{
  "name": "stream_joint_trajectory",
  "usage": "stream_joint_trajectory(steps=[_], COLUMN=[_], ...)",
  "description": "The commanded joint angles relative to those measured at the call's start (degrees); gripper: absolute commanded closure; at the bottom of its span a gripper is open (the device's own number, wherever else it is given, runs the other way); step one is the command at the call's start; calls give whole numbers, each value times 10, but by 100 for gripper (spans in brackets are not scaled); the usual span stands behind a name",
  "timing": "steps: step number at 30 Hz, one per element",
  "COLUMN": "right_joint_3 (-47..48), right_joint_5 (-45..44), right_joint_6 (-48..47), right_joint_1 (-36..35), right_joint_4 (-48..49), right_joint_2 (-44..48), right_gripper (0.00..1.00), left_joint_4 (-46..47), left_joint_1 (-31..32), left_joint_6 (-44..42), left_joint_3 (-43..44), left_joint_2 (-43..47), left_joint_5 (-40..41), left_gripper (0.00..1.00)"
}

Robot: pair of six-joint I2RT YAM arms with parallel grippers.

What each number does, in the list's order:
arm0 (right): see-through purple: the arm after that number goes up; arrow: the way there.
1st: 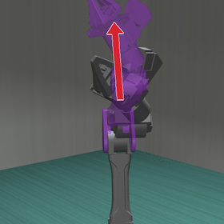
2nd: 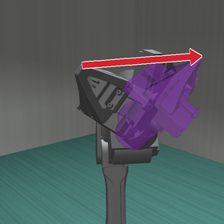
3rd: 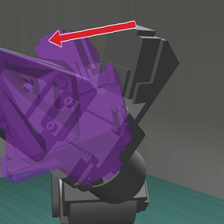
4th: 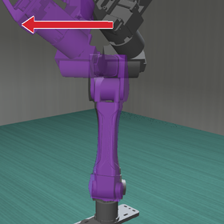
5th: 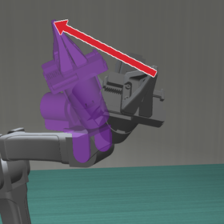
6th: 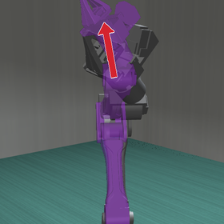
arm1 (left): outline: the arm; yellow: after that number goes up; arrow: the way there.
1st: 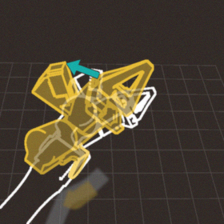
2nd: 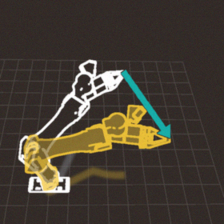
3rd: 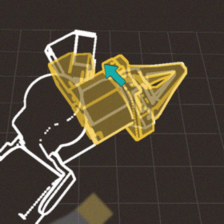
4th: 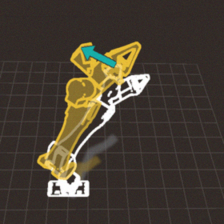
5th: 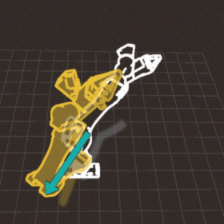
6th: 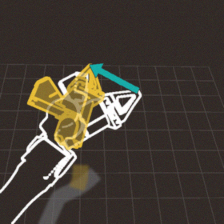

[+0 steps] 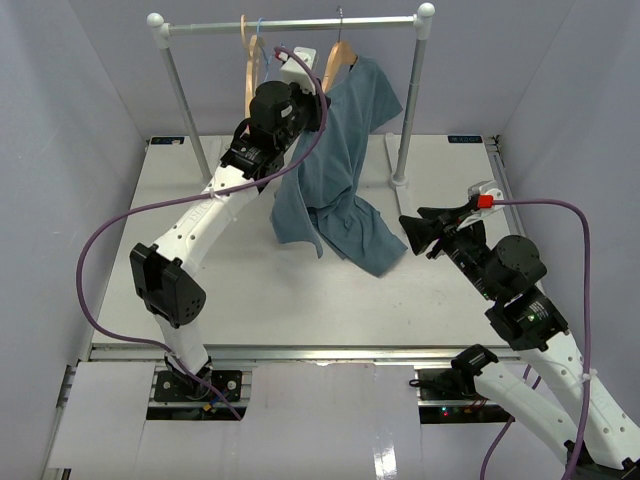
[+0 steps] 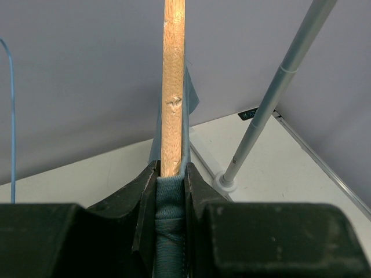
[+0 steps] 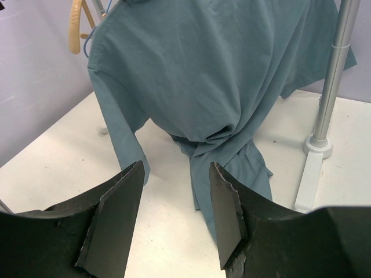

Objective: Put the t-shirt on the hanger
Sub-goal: Place the hanger at the clothesline.

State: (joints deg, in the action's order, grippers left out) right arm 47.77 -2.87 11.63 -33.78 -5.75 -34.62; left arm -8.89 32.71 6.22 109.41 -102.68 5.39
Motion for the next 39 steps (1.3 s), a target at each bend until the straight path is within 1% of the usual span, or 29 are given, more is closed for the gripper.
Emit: stream_joint_trajectory(steps=[1, 8, 11, 12, 13, 14, 17, 18, 22, 27, 30, 33, 35, 36, 39], right_joint_3=[-4, -6, -7, -8, -8, -9, -9, -9, -8, -9, -9, -12, -11, -12, -12], right_joint_5=[-5, -7, -7, -8, -8, -8, -6, -6, -6, -5, -5, -3, -4, -5, -4], right_joint_6=[-3, -5, -5, -5, -5, -5, -5, -5, -5, -5, -6, -5, -5, -5, -5], right_joint_1=[-1, -2, -2, -2, -2, -2, -2, -2, -2, -2, -2, -2, -2, -3, -3], right_joint_4=[33, 34, 34, 34, 34, 33, 33, 33, 32, 32, 31, 33, 32, 32, 32], right_joint_2=[7, 8, 11, 12, 12, 12, 11, 11, 12, 13, 16, 19, 20, 20, 19], right_gripper=[45, 45, 45, 45, 45, 45, 45, 45, 45, 44, 44, 44, 44, 44, 44], left_joint_4=[51, 48, 53, 55, 58, 61, 63, 62, 52, 22, -8, -28, -42, -50, -63], left_joint_1=[0, 0, 0, 0, 0, 0, 0, 0, -1, -1, -1, -1, -1, -1, -1], left_joint_6=[0, 3, 14, 16, 18, 18, 8, 7, -3, -3, 8, 11, 19, 24, 32], left_joint_3=[51, 59, 40, 32, 24, 16, -11, -16, -50, -94, -108, -135, -148, -155, -174], left_joint_2=[6, -15, -12, -9, -5, 3, 27, 33, 78, 124, 148, 163, 169, 171, 175], left_joint_5=[7, 6, -13, -21, -28, -47, -104, -112, -145, -160, -142, -146, -144, -139, -110], left_gripper=[100, 100, 100, 95, 84, 75, 53, 48, 45, 45, 45, 47, 53, 60, 75])
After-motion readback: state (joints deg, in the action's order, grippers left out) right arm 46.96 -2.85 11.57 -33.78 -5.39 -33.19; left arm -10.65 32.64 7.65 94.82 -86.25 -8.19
